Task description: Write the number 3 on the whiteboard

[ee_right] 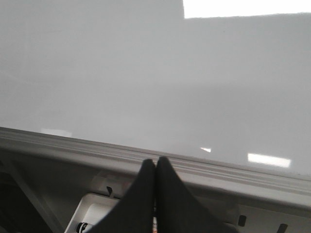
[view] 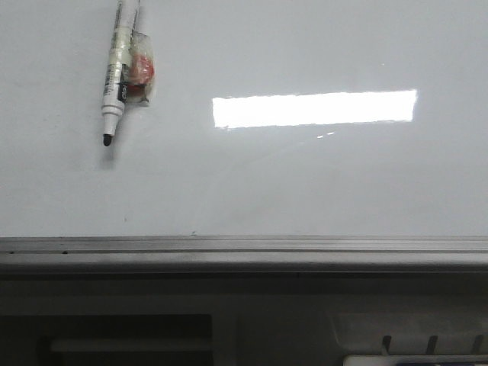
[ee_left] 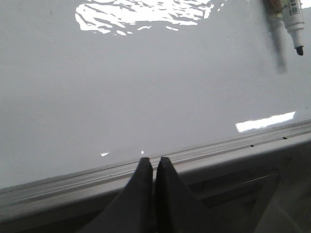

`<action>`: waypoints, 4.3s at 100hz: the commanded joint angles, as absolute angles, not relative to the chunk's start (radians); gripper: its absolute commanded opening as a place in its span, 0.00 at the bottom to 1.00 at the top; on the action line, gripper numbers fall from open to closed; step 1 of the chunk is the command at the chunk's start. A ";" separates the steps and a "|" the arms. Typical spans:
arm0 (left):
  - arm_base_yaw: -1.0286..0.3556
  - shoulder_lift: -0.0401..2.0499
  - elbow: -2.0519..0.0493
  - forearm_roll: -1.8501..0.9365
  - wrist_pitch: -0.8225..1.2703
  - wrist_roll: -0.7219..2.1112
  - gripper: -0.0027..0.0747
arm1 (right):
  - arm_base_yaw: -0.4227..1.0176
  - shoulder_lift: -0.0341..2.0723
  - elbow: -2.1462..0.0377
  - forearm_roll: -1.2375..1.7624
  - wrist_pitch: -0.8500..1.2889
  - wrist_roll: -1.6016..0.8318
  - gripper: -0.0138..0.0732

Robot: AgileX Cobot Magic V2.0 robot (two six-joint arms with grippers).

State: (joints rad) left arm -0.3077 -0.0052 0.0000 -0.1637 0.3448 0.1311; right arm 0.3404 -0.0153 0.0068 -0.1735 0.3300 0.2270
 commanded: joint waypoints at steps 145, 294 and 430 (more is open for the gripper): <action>-0.306 -0.028 0.012 -0.516 -0.007 0.072 0.01 | 0.332 -0.025 0.019 0.107 -0.191 0.233 0.09; -0.517 1.140 -0.853 -0.604 0.485 0.257 0.45 | 0.332 0.572 -0.652 0.014 0.341 0.229 0.63; -0.873 0.991 -0.922 -0.609 0.906 1.128 0.01 | 0.932 0.908 -1.095 0.473 0.836 -0.503 0.60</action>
